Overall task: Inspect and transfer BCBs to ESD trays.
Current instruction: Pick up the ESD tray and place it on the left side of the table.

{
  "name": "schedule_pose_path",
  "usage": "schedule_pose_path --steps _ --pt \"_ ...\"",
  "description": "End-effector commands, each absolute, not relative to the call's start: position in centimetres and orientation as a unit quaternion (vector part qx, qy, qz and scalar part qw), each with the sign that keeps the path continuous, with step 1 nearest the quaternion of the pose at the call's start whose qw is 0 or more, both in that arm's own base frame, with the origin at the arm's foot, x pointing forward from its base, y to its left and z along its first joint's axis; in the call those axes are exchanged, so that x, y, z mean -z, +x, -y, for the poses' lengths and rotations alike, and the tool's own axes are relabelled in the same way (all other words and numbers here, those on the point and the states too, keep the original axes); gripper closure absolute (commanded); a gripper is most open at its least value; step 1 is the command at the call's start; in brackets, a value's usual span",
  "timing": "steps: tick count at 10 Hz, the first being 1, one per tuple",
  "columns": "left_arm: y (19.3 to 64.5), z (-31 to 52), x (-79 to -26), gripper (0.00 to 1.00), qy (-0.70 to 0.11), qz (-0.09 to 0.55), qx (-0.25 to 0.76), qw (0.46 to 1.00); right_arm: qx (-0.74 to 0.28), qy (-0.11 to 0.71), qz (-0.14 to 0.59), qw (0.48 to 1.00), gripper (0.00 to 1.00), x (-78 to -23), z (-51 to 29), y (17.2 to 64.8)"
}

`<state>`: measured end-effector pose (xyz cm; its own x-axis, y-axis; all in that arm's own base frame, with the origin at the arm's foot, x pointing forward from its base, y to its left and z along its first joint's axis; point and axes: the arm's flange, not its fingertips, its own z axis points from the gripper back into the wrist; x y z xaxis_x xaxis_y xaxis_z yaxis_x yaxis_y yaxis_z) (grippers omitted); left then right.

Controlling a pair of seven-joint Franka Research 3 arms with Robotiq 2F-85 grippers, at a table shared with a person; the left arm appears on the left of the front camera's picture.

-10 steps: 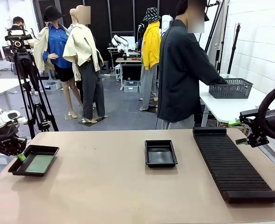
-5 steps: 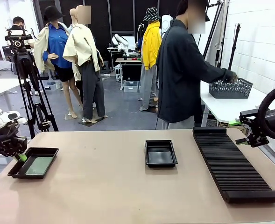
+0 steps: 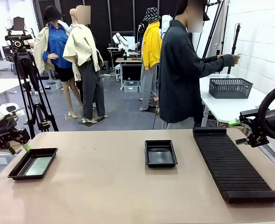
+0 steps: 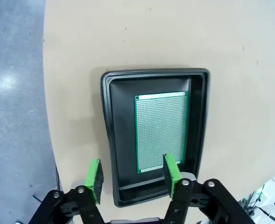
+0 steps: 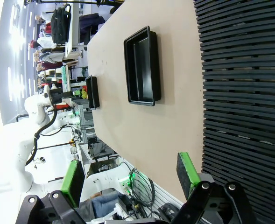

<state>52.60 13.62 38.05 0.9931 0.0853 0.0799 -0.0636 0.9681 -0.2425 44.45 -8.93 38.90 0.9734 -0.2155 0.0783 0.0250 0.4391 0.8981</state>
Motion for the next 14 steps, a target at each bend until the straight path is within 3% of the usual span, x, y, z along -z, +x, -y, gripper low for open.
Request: schedule_pose_path --steps 1,14 --pt "51.7 -12.3 -40.8 0.0 -0.091 0.046 -0.042 0.994 0.078 0.523 0.092 0.844 0.0 -39.0 8.7 44.7" --pt "51.6 -11.9 -43.1 0.0 -0.085 0.064 -0.042 0.993 0.078 0.523 0.092 0.844 0.0 -39.0 8.7 44.7"
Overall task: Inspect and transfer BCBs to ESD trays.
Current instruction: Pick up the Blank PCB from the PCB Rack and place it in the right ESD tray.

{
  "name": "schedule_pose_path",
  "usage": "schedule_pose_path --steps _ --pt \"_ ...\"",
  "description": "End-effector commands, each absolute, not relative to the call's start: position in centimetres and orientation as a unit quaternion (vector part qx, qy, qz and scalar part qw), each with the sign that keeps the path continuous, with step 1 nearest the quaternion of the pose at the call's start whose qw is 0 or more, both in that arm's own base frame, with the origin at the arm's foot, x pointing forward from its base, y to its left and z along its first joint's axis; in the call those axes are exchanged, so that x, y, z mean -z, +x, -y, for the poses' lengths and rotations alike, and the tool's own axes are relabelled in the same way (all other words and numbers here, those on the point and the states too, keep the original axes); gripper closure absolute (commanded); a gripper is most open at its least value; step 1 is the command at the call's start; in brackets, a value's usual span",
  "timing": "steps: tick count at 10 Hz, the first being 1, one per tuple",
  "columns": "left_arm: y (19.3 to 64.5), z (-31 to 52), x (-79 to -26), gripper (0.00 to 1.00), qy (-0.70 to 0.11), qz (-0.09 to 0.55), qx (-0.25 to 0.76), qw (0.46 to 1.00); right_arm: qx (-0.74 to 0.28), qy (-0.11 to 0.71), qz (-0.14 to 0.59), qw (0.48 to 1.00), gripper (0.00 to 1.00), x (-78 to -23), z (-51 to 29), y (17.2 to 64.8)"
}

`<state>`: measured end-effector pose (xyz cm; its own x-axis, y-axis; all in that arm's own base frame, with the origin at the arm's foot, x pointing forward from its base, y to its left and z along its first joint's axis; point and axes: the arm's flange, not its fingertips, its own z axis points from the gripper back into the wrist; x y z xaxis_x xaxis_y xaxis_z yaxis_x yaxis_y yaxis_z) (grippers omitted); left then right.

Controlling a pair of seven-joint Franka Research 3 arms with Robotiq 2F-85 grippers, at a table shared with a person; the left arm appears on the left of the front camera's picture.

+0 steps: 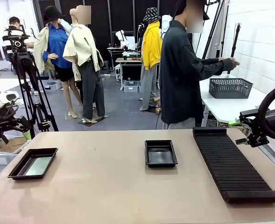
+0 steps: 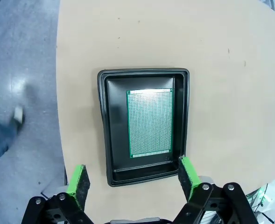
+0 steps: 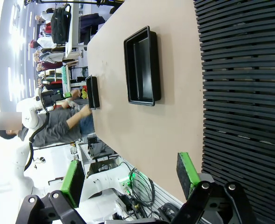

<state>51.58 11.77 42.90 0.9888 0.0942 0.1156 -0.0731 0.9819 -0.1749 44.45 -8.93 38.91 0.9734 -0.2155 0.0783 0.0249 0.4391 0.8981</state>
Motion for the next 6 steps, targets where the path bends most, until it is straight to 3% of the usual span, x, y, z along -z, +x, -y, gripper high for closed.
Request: schedule_pose_path --steps 1,6 --pt "51.65 -11.87 -43.07 0.0 -0.085 0.064 -0.042 0.993 0.078 0.523 0.092 0.844 0.0 -38.96 8.68 44.67" --pt "51.65 -11.87 -43.07 0.0 -0.085 0.064 -0.042 0.993 0.078 0.523 0.092 0.844 0.0 -38.96 8.68 44.67"
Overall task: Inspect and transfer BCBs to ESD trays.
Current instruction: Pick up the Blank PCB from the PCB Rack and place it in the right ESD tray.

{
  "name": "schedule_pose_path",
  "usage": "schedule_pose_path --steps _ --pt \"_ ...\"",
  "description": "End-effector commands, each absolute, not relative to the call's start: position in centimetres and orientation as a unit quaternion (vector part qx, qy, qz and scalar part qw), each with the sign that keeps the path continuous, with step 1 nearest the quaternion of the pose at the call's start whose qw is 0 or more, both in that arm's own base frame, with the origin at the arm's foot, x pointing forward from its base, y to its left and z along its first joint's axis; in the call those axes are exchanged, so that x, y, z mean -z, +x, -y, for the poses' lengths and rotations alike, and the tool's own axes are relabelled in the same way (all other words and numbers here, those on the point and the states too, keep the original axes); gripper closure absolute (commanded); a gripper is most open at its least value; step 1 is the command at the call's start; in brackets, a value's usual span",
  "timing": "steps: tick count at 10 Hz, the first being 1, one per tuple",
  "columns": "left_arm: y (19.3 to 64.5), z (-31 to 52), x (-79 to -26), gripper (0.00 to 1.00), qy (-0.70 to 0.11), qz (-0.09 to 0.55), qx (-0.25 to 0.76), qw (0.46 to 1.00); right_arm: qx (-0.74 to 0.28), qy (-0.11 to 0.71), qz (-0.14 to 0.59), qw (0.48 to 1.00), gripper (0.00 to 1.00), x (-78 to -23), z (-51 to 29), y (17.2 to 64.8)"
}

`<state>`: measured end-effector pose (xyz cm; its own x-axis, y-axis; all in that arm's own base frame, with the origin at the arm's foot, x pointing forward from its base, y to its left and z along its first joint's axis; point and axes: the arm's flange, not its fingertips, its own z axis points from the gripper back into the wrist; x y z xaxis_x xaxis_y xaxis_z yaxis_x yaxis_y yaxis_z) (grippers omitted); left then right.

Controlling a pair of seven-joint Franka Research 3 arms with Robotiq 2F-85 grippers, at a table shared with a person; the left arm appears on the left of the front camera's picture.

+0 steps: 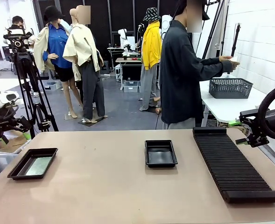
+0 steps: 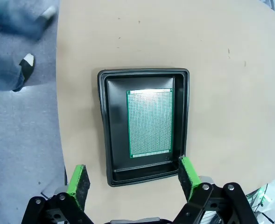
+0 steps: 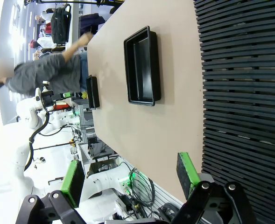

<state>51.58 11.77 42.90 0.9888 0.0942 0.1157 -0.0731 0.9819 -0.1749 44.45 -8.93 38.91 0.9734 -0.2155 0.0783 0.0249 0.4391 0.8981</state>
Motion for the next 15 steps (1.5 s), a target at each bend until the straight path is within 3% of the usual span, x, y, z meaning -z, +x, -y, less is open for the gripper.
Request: schedule_pose_path --steps 1,2,7,12,15 --pt "51.6 -11.9 -43.1 0.0 -0.085 0.064 -0.042 0.993 0.078 0.523 0.092 0.844 0.0 -39.0 8.7 44.7" --pt "51.6 -11.8 -42.9 0.0 -0.085 0.062 -0.042 0.994 0.078 0.523 0.092 0.844 0.0 -39.0 8.7 44.7" --pt "48.5 -16.0 -44.4 0.0 -0.289 0.15 -0.08 0.942 0.078 0.523 0.092 0.844 0.0 -39.0 8.7 44.7" --pt "46.9 -20.4 -42.7 0.0 -0.524 0.227 -0.04 0.82 0.078 0.523 0.092 0.844 0.0 -39.0 8.7 44.7" --pt "46.9 -21.1 -41.2 0.0 -0.601 0.219 -0.019 0.769 0.078 0.523 0.092 0.844 0.0 -39.0 8.7 44.7"
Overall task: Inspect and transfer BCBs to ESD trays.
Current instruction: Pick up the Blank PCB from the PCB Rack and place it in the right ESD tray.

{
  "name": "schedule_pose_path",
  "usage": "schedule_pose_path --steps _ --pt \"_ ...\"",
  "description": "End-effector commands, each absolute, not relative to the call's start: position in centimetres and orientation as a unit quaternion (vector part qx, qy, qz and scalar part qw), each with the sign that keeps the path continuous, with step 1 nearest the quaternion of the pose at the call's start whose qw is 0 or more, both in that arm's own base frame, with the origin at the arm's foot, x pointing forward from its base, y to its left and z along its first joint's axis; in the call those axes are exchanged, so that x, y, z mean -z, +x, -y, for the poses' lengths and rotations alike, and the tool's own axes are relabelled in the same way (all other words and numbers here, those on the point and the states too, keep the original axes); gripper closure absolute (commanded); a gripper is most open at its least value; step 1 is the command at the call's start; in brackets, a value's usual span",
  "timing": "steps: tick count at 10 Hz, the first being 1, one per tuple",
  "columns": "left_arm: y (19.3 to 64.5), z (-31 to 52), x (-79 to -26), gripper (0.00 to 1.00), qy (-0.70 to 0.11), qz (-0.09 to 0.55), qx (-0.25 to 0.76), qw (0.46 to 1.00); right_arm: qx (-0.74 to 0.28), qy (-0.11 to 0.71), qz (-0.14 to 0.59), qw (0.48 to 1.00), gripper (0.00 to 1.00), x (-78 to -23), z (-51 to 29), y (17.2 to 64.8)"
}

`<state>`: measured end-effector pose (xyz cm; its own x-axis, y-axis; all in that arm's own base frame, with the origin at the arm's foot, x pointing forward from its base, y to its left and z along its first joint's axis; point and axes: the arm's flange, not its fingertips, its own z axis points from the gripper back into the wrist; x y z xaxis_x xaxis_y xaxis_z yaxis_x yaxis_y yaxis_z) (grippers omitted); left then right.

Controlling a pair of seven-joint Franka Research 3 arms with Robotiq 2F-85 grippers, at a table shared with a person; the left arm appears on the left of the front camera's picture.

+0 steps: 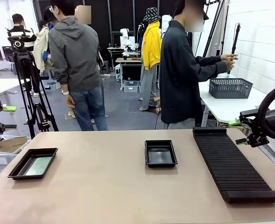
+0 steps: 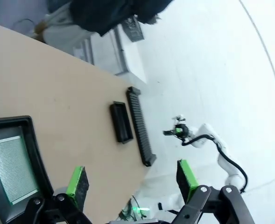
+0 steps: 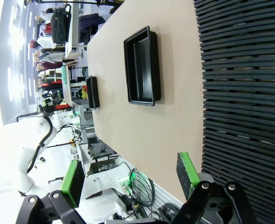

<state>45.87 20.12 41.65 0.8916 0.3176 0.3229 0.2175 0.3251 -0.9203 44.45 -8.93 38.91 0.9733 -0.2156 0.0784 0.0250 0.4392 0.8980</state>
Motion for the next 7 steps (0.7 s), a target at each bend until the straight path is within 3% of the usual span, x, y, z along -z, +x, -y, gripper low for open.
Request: schedule_pose_path --steps 1,7 --pt "46.98 -21.02 -41.09 0.0 -0.615 0.214 -0.01 0.759 0.078 0.523 0.092 0.844 0.0 -38.96 8.68 44.67" --pt "46.9 -20.26 -40.62 0.0 -0.619 0.199 -0.008 0.76 0.078 0.523 0.092 0.844 0.0 -38.96 8.68 44.67"
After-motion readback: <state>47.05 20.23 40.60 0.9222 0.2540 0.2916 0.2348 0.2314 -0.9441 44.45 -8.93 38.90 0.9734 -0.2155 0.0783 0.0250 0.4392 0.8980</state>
